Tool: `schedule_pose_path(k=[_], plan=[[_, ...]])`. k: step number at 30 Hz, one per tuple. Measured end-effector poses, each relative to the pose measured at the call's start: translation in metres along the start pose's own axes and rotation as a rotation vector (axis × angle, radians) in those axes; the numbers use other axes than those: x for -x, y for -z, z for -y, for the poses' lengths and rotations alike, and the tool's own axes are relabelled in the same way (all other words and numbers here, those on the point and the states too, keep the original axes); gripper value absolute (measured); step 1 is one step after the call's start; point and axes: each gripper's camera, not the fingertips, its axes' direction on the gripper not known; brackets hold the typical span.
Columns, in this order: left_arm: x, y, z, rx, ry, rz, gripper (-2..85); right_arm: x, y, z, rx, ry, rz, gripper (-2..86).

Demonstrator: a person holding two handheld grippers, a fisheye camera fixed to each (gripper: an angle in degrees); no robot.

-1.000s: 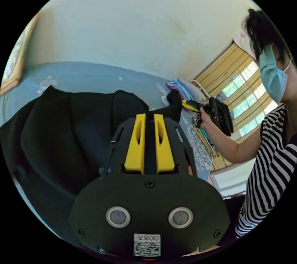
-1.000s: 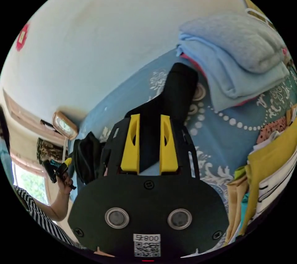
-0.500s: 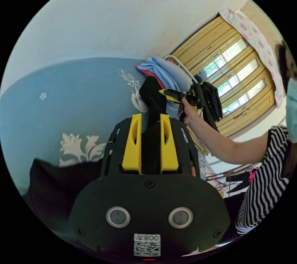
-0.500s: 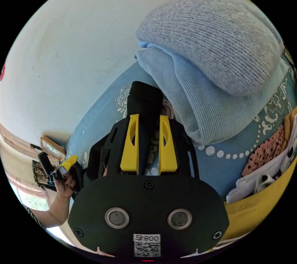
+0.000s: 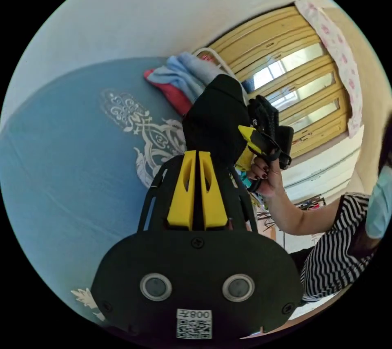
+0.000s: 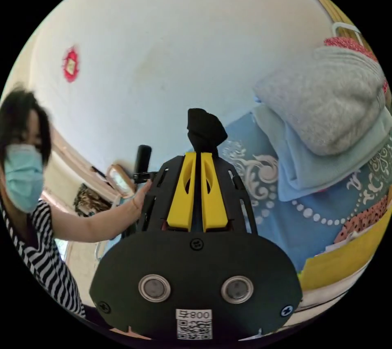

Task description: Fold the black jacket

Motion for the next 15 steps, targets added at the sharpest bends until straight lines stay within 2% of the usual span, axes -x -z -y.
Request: schedule_pose_path(k=[4,7,12,15], plan=[[-0.032,0.056,-0.018,-0.145,-0.121,-0.033,1.6,0.035,0.031,-0.023,-0.09,0.071,0.281,1.8],[-0.05,0.103,-0.036,-0.233,-0.168,-0.101,1.8,0.065,0.031,-0.043,-0.059,0.096,0.491,1.7],[-0.07,0.177,-0.089,-0.322,-0.191,-0.259,2.7,0.132,-0.009,-0.091,0.14,0.077,0.764,1.7],[-0.084,0.218,-0.134,-0.343,-0.178,-0.313,3.9,0.178,-0.039,-0.126,0.286,0.101,0.832,1.8]])
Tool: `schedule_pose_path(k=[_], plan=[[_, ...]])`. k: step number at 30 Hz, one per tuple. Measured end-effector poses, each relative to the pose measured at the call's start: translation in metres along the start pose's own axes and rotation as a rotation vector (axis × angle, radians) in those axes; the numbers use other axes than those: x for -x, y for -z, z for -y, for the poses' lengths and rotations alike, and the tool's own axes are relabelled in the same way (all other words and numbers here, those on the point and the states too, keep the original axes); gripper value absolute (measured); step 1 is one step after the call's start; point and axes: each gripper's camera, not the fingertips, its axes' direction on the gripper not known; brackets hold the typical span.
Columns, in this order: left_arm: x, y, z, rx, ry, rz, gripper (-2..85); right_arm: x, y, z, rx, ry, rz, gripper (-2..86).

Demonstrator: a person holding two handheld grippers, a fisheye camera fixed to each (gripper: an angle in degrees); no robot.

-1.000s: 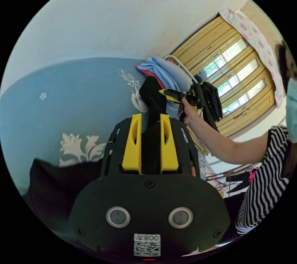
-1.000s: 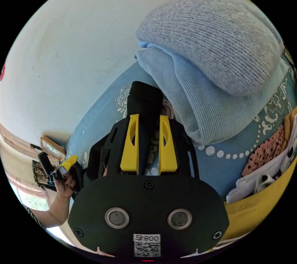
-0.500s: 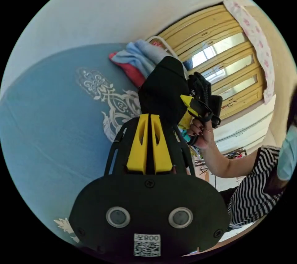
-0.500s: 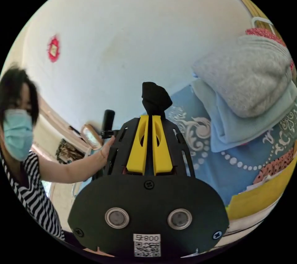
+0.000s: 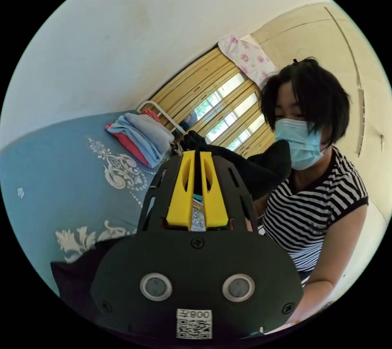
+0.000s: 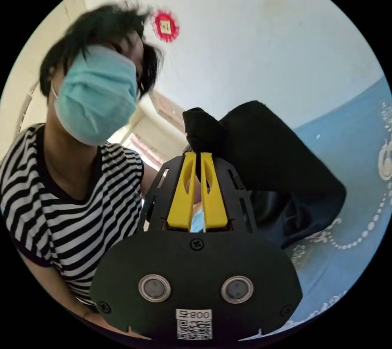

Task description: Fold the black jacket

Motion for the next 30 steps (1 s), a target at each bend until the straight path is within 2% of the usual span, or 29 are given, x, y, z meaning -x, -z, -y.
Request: schedule_pose_path(k=[4,9,14,19,22,24,26,30], plan=[[-0.045,0.064,-0.044,0.002,0.097,0.092,6.5,0.006,-0.071,-0.025,0.142,-0.024,0.068,1.8],[-0.101,0.162,-0.138,-0.144,0.343,0.246,6.7,0.004,-0.175,-0.063,0.319,-0.037,0.135,1.8],[-0.144,0.207,-0.188,-0.248,0.399,0.24,6.2,0.02,-0.258,-0.088,0.448,0.018,0.186,1.8],[-0.168,0.225,-0.194,-0.153,0.377,0.209,5.9,0.037,-0.328,-0.11,0.535,0.096,0.121,2.0],[-0.174,0.248,-0.206,-0.036,0.424,0.313,5.3,0.034,-0.368,-0.126,0.562,0.094,0.083,1.9],[-0.171,0.28,-0.234,-0.026,0.552,0.428,5.1,0.026,-0.403,-0.143,0.61,0.1,-0.013,1.9],[-0.172,0.309,-0.262,-0.084,0.655,0.51,5.3,0.016,-0.43,-0.158,0.654,0.108,-0.087,1.9],[-0.202,0.361,-0.335,-0.366,0.802,0.622,7.8,-0.015,-0.494,-0.19,0.809,0.08,-0.165,2.4]])
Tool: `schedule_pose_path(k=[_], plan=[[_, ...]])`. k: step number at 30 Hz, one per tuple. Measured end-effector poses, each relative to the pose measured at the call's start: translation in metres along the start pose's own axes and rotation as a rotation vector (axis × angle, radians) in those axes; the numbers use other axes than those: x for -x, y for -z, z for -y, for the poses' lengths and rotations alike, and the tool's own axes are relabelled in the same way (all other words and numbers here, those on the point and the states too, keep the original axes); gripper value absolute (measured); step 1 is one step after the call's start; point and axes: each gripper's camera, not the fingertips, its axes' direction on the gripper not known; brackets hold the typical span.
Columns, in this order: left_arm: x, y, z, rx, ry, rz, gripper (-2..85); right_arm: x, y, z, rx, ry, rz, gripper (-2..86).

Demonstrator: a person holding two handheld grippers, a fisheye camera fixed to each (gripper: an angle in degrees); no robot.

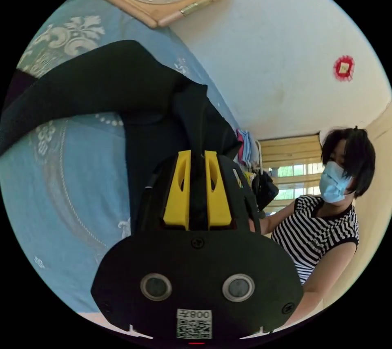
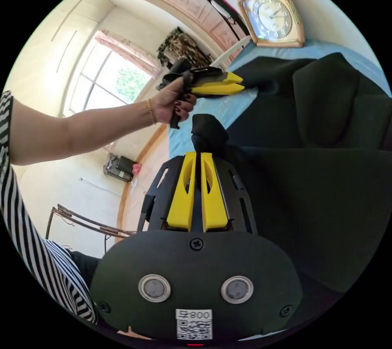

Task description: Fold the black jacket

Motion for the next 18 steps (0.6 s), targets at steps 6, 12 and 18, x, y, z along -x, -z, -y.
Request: schedule_pose_path(k=[6,12,18], plan=[[0.009,0.022,-0.091,-0.024,0.169,0.047,14.3,0.009,-0.067,0.021,0.166,0.082,-0.068,5.0],[-0.01,0.022,-0.152,-0.015,0.247,0.292,15.3,0.012,-0.079,0.049,0.3,0.108,-0.043,6.7],[-0.026,0.041,-0.181,-0.091,0.238,0.423,14.9,0.002,-0.001,0.104,0.24,0.251,-0.318,8.1]])
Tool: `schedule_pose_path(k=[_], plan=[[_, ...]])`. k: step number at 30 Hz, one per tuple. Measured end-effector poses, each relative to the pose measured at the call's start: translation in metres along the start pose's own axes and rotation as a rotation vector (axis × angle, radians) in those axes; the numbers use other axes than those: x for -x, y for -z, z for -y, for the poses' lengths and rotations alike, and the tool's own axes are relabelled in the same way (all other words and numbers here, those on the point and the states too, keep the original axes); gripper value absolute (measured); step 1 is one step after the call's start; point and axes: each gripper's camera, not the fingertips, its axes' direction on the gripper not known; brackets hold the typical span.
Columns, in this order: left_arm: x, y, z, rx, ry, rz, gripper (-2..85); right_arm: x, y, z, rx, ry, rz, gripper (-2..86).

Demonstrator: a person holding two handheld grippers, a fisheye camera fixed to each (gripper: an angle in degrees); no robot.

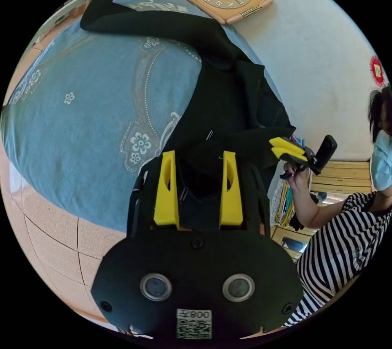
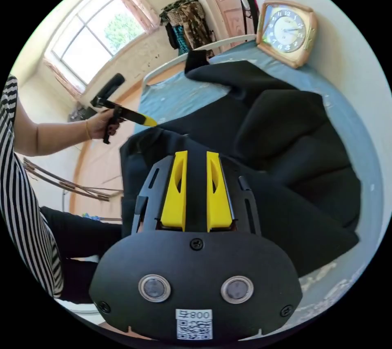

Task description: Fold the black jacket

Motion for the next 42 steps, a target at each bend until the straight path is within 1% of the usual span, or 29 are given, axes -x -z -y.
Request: schedule_pose_path(k=[2,4,5,6,9,12,14,16,18,21,25,28,30,34,37,40,42], plan=[[0.001,0.004,-0.005,-0.013,-0.012,-0.003,14.6,-0.018,0.011,0.011,0.057,0.035,-0.093,8.2],[0.005,-0.003,-0.006,0.023,-0.018,-0.016,14.0,-0.034,0.013,0.021,0.136,0.069,-0.171,8.3],[0.006,-0.01,-0.007,0.064,-0.028,-0.028,13.1,-0.042,0.008,0.028,0.206,0.103,-0.2,8.3],[0.006,-0.016,-0.008,0.095,-0.03,-0.002,11.8,-0.047,0.0,0.035,0.285,0.137,-0.216,8.1],[0.001,-0.019,-0.014,0.135,-0.047,0.065,8.8,-0.049,-0.018,0.047,0.43,0.212,-0.221,6.8],[-0.006,-0.009,-0.02,0.128,-0.077,0.079,6.5,-0.048,-0.023,0.054,0.49,0.275,-0.277,3.5],[-0.014,0.004,-0.021,0.086,-0.11,0.065,5.5,-0.05,-0.016,0.06,0.494,0.284,-0.277,2.3],[-0.023,0.02,-0.019,0.035,-0.141,0.071,4.6,-0.058,0.003,0.065,0.451,0.257,-0.303,1.8],[-0.037,0.042,-0.013,-0.05,-0.2,0.058,4.1,-0.072,0.039,0.072,0.371,0.195,-0.337,1.7],[-0.054,0.057,0.002,-0.121,-0.284,0.052,4.3,-0.099,0.08,0.078,0.261,0.097,-0.317,2.5],[-0.058,0.039,0.027,-0.094,-0.335,0.119,5.6,-0.143,0.095,0.077,0.253,-0.03,-0.24,4.0],[-0.046,0.014,0.04,-0.022,-0.305,0.167,7.2,-0.163,0.132,0.061,0.203,-0.117,-0.312,5.3],[-0.042,0.017,0.038,-0.044,-0.277,0.139,8.0,-0.173,0.164,0.036,0.17,-0.147,-0.37,6.6],[-0.052,0.031,0.021,-0.11,-0.272,0.158,8.4,-0.195,0.185,0.0,0.21,-0.192,-0.342,8.4],[-0.068,0.036,0.008,-0.149,-0.283,0.193,8.8,-0.215,0.184,-0.017,0.228,-0.211,-0.271,8.1],[-0.085,0.035,0.002,-0.177,-0.322,0.261,8.9,-0.232,0.173,-0.023,0.294,-0.191,-0.311,3.7],[-0.086,0.023,0.007,-0.135,-0.318,0.301,9.0,-0.247,0.164,-0.029,0.376,-0.177,-0.361,2.4]])
